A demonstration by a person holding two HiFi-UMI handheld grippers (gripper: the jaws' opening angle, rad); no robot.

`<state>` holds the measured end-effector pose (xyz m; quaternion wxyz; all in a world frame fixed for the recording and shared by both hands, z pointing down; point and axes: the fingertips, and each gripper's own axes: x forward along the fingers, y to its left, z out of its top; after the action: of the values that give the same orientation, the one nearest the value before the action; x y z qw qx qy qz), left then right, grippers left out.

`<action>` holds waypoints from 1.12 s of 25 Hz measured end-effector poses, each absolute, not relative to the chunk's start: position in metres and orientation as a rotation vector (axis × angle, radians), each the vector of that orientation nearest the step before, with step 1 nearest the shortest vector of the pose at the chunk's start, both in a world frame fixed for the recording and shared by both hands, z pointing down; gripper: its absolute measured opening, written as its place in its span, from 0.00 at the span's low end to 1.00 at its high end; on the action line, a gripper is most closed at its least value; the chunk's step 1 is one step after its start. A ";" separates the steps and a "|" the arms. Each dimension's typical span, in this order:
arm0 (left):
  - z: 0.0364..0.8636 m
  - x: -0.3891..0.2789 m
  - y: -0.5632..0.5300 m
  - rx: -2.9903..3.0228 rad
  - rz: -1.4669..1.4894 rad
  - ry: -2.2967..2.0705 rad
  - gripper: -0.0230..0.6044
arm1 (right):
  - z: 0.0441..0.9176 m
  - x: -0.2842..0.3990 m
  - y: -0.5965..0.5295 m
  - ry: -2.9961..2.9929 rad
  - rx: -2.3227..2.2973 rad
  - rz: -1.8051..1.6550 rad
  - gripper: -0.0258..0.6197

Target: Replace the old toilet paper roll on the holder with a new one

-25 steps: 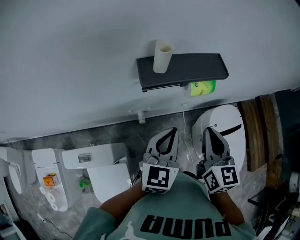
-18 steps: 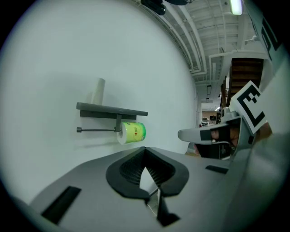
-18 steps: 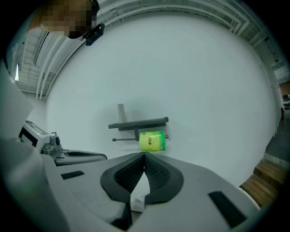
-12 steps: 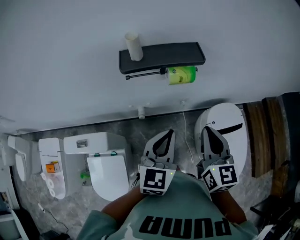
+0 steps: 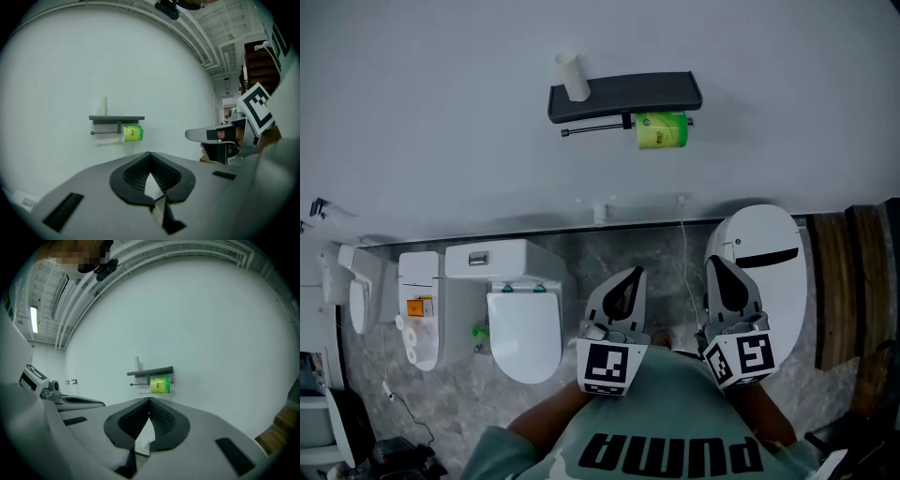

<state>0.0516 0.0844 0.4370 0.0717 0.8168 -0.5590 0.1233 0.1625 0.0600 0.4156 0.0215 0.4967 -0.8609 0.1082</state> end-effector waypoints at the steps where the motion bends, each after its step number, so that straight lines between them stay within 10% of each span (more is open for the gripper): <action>1: 0.438 0.052 0.091 2.449 0.377 -1.688 0.04 | 0.415 0.163 0.065 -2.675 1.529 0.336 0.06; 28: 0.454 0.061 0.191 2.368 0.418 -1.777 0.04 | 0.440 0.172 0.164 -2.698 1.356 0.290 0.05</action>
<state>0.0614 0.1906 0.4542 0.0759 0.7896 -0.5927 0.1395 0.1723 0.1644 0.4395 0.0542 0.4463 -0.8881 0.0956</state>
